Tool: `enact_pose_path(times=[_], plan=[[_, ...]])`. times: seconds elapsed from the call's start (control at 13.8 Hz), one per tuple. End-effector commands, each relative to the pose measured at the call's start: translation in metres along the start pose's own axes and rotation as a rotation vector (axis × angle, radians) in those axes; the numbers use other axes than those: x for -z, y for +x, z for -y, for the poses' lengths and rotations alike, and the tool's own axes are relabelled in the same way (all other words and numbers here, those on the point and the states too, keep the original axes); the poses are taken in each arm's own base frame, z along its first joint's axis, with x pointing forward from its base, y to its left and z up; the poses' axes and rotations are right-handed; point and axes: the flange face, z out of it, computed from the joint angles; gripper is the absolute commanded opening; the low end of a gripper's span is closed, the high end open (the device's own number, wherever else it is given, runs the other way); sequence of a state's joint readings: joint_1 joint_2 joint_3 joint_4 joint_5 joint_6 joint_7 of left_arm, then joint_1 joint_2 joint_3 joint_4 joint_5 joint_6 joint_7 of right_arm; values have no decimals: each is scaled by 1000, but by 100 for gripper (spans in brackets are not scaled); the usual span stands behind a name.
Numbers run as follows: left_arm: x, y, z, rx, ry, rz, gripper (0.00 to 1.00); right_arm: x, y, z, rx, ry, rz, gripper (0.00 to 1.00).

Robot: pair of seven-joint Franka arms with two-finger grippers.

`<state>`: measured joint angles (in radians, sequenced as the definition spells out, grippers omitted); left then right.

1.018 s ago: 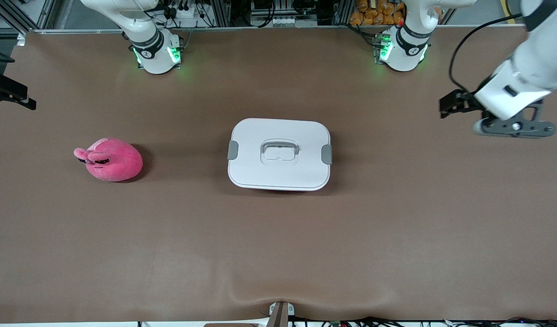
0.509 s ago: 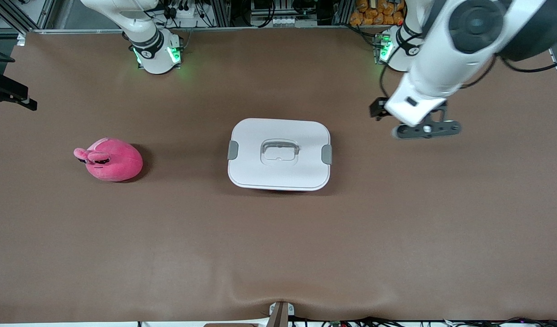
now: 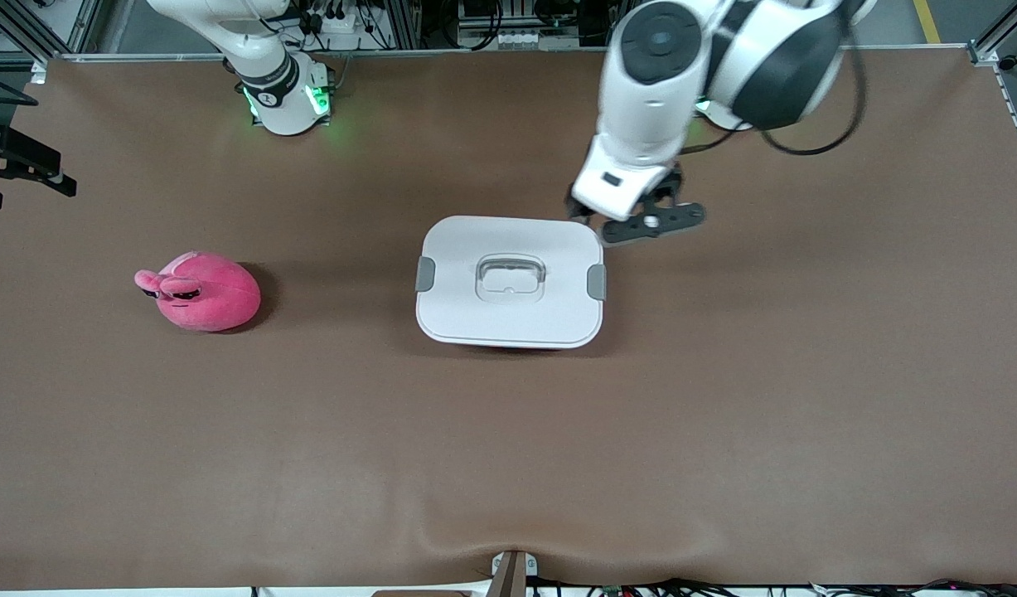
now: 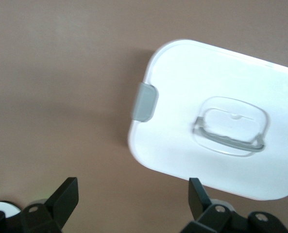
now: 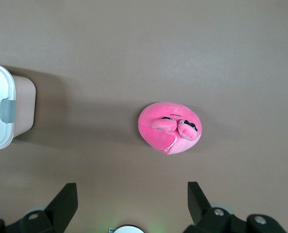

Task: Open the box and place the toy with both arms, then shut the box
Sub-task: 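Lower the left gripper and grasp the lid handle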

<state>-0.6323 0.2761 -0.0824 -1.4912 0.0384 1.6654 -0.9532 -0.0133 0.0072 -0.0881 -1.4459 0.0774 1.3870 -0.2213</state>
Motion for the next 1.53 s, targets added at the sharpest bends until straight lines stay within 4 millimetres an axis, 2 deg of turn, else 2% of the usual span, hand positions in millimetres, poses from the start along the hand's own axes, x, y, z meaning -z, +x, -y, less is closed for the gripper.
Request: enact_pose_path(times=[0.0, 0.22, 0.44, 0.8, 1.16, 1.45], plan=[[-17, -20, -38, 70, -19, -9, 100, 1, -7, -2, 0, 18, -10, 100], [-41, -46, -75, 168, -44, -25, 100, 2, -6, -6, -10, 20, -17, 100], [-52, -68, -106, 288, -115, -52, 100, -1, -3, -11, -20, 21, -9, 100], [-78, -61, -126, 457, -190, -75, 100, -2, -2, -12, -20, 21, -9, 100], [-103, -52, -135, 751, -221, -138, 100, -2, -1, -13, -23, 20, -12, 100], [-126, -47, -138, 819, -209, -127, 100, -2, -3, -19, -36, 22, -6, 100]])
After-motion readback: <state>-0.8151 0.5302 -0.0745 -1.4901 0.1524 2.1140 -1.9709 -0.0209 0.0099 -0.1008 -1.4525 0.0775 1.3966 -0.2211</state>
